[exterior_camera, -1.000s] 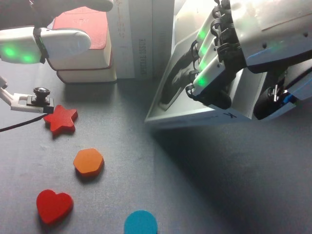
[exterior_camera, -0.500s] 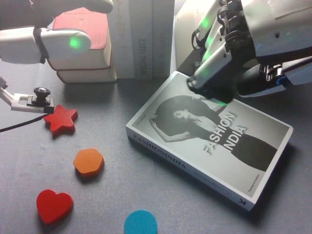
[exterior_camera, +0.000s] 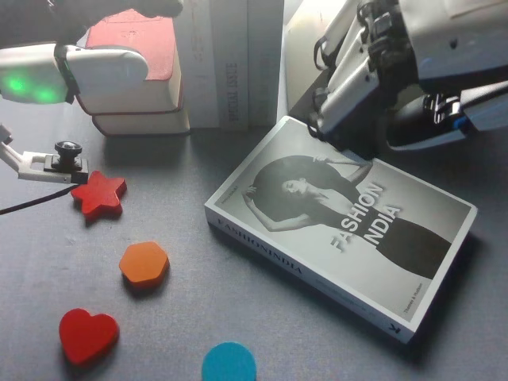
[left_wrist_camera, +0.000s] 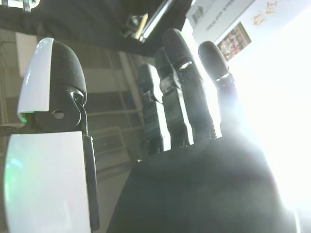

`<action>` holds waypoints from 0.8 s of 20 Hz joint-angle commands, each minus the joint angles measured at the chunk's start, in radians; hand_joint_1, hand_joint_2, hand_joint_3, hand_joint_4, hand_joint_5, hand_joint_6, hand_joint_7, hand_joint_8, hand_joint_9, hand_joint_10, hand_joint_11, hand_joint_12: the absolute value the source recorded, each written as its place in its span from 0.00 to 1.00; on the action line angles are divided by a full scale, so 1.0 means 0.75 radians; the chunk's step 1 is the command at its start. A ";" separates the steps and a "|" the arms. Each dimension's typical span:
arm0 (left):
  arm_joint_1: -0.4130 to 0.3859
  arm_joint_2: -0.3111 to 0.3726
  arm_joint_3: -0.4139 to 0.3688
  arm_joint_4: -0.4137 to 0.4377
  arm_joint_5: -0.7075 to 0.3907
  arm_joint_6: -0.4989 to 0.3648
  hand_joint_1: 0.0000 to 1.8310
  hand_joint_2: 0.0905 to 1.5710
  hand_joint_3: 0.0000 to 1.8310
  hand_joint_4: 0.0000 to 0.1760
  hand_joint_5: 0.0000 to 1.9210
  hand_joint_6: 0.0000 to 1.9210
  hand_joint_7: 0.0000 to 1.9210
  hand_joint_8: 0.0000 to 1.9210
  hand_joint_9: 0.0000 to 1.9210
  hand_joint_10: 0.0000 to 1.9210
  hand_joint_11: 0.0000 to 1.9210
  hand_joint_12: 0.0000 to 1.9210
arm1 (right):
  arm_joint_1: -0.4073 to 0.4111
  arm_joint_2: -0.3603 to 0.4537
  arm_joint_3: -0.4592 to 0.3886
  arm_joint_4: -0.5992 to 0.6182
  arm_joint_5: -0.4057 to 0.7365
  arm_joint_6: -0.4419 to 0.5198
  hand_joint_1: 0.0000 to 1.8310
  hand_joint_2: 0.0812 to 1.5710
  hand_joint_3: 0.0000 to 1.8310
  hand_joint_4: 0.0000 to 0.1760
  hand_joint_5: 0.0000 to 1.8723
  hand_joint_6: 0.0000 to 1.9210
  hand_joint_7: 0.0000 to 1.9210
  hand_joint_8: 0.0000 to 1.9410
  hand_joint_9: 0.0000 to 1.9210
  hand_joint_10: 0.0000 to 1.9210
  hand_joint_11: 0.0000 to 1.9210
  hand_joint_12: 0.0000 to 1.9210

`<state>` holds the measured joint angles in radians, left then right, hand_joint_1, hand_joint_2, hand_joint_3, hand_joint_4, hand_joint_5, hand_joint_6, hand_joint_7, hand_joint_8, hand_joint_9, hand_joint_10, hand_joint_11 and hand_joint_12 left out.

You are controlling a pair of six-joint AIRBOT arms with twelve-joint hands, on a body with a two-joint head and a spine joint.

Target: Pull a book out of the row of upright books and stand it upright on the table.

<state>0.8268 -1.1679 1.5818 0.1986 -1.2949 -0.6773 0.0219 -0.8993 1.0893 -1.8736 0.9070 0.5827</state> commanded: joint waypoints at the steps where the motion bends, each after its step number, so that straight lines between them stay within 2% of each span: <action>1: -0.006 0.006 -0.008 -0.086 -0.152 -0.013 0.65 0.62 0.00 0.03 0.27 0.02 0.30 0.01 0.21 0.33 0.00 0.78 | 0.019 0.010 0.015 0.126 -0.061 -0.016 0.75 0.70 0.00 0.00 0.36 0.74 0.55 0.34 0.57 0.50 0.44 0.63; 2: -0.002 0.010 -0.011 -0.096 -0.158 -0.013 0.65 0.62 0.00 0.00 0.28 0.02 0.30 0.01 0.20 0.34 0.00 0.78 | 0.019 0.014 0.030 0.138 -0.084 -0.022 0.75 0.69 0.00 0.00 0.45 0.61 0.51 0.39 0.56 0.53 0.44 0.63; 3: 0.004 0.016 -0.015 -0.109 -0.167 -0.013 0.65 0.62 0.00 0.00 0.28 0.02 0.30 0.01 0.20 0.34 0.00 0.78 | 0.019 0.018 0.047 0.161 -0.110 -0.035 0.75 0.69 0.00 0.00 0.45 0.61 0.51 0.39 0.56 0.53 0.44 0.63; 4: 0.011 0.025 -0.020 -0.124 -0.177 -0.013 0.62 0.62 0.00 0.08 0.27 0.02 0.28 0.00 0.17 0.33 0.00 0.76 | 0.019 0.023 0.072 0.203 -0.149 -0.064 0.75 0.70 0.00 0.00 0.37 0.72 0.54 0.35 0.57 0.51 0.44 0.62; 5: 0.014 0.030 -0.024 -0.134 -0.183 -0.013 0.58 0.62 0.00 0.13 0.27 0.02 0.25 0.00 0.10 0.40 0.00 0.78 | 0.022 0.029 0.095 0.238 -0.186 -0.085 0.68 0.70 0.00 0.00 0.47 0.60 0.51 0.47 0.48 0.35 0.33 0.66; 6: 0.015 0.034 -0.027 -0.141 -0.188 -0.013 0.57 0.62 0.00 0.14 0.27 0.03 0.24 0.00 0.07 0.45 0.00 0.79 | 0.028 0.037 0.120 0.273 -0.220 -0.102 0.66 0.70 0.00 0.11 0.50 0.57 0.51 0.50 0.48 0.28 0.30 0.68; 7: 0.017 0.036 -0.028 -0.149 -0.194 -0.013 0.54 0.62 0.00 0.31 0.26 0.05 0.23 0.00 0.04 0.49 0.00 0.80 | 0.030 0.044 0.148 0.327 -0.260 -0.137 0.72 0.71 0.00 0.00 0.46 0.61 0.46 0.49 0.50 0.52 0.33 0.70; 8: 0.021 0.038 -0.029 -0.160 -0.203 -0.013 0.54 0.63 0.00 0.37 0.23 0.06 0.23 0.00 0.04 0.46 0.00 0.73 | 0.030 0.053 0.185 0.407 -0.306 -0.193 0.74 0.74 0.00 0.00 0.35 0.70 0.44 0.57 0.48 0.65 0.31 0.73; 9: 0.026 0.043 -0.032 -0.173 -0.213 -0.013 0.54 0.62 0.00 0.32 0.22 0.06 0.25 0.01 0.07 0.41 0.00 0.73 | 0.030 0.063 0.217 0.524 -0.348 -0.271 0.70 0.68 0.00 0.00 0.30 0.47 0.35 0.38 0.37 0.47 0.24 0.76; 10: 0.031 0.046 -0.036 -0.188 -0.223 -0.013 0.53 0.61 0.00 0.39 0.20 0.06 0.25 0.01 0.11 0.36 0.00 0.74 | 0.029 0.073 0.241 0.636 -0.372 -0.353 0.70 0.66 0.00 0.00 0.28 0.36 0.34 0.24 0.35 0.37 0.08 0.77; 11: 0.036 0.049 -0.038 -0.201 -0.231 -0.013 0.53 0.59 0.00 0.48 0.18 0.05 0.22 0.01 0.10 0.33 0.00 0.62 | 0.028 0.080 0.257 0.722 -0.387 -0.406 0.73 0.67 0.00 0.00 0.28 0.30 0.33 0.17 0.33 0.37 0.02 0.78; 12: 0.043 0.053 -0.041 -0.219 -0.248 -0.013 0.52 0.58 0.00 0.56 0.17 0.05 0.20 0.00 0.09 0.30 0.00 0.54 | 0.015 0.095 0.280 0.897 -0.390 -0.525 0.74 0.66 0.00 0.00 0.30 0.25 0.34 0.12 0.36 0.39 0.00 0.68; 13: 0.048 0.057 -0.045 -0.239 -0.264 -0.013 0.51 0.58 0.00 0.54 0.14 0.04 0.16 0.00 0.07 0.25 0.00 0.42 | -0.011 0.109 0.290 1.054 -0.381 -0.624 0.72 0.67 0.00 0.00 0.26 0.22 0.29 0.07 0.33 0.43 0.02 0.77; 14: 0.052 0.062 -0.048 -0.256 -0.279 -0.013 0.44 0.60 0.00 0.43 0.10 0.02 0.12 0.00 0.08 0.19 0.00 0.57 | -0.054 0.128 0.297 1.253 -0.335 -0.737 0.64 0.67 0.00 0.00 0.19 0.18 0.27 0.04 0.21 0.45 0.00 0.91; 15: 0.058 0.068 -0.052 -0.277 -0.296 -0.013 0.41 0.63 0.01 0.35 0.09 0.01 0.12 0.00 0.09 0.16 0.00 0.68 | -0.097 0.146 0.298 1.408 -0.285 -0.827 0.61 0.67 0.00 0.02 0.16 0.15 0.24 0.02 0.13 0.46 0.00 0.98; 16: 0.070 0.082 -0.061 -0.316 -0.331 -0.013 0.41 0.66 0.00 0.56 0.08 0.00 0.08 0.00 0.09 0.10 0.00 0.69 | -0.164 0.172 0.298 1.620 -0.196 -0.957 0.60 0.70 0.00 0.13 0.13 0.09 0.20 0.00 0.10 0.44 0.00 1.00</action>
<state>0.8860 -1.1107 1.5349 0.0074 -1.4155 -0.6781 -0.1253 -0.7673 1.3117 -0.7242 0.6445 -0.1326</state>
